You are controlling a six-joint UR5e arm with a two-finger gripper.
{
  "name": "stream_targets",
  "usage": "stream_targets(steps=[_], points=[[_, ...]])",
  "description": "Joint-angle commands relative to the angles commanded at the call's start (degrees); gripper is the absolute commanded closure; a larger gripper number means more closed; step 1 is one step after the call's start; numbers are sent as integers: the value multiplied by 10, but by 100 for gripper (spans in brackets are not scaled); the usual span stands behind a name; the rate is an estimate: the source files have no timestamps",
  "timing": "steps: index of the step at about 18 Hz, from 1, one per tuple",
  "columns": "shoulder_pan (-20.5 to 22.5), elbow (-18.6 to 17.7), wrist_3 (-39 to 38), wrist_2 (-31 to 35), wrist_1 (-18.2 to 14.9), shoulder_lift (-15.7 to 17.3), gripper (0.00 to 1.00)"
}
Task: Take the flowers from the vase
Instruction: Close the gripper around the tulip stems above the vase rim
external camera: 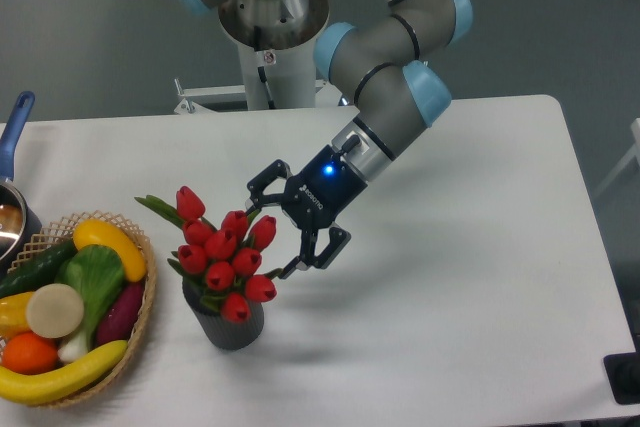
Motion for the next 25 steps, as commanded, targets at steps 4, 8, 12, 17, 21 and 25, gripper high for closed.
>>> stream_targets(steps=[4, 8, 12, 17, 21, 25], points=[[-11, -11, 31, 0, 0, -1, 0], [-25, -11, 36, -6, 0, -1, 0], [-33, -1, 38, -11, 1, -19, 0], [-42, 17, 38, -27, 1, -40, 0], [-44, 23, 38, -49, 0, -49, 0], [-44, 27, 38, -49, 1, -59, 3]])
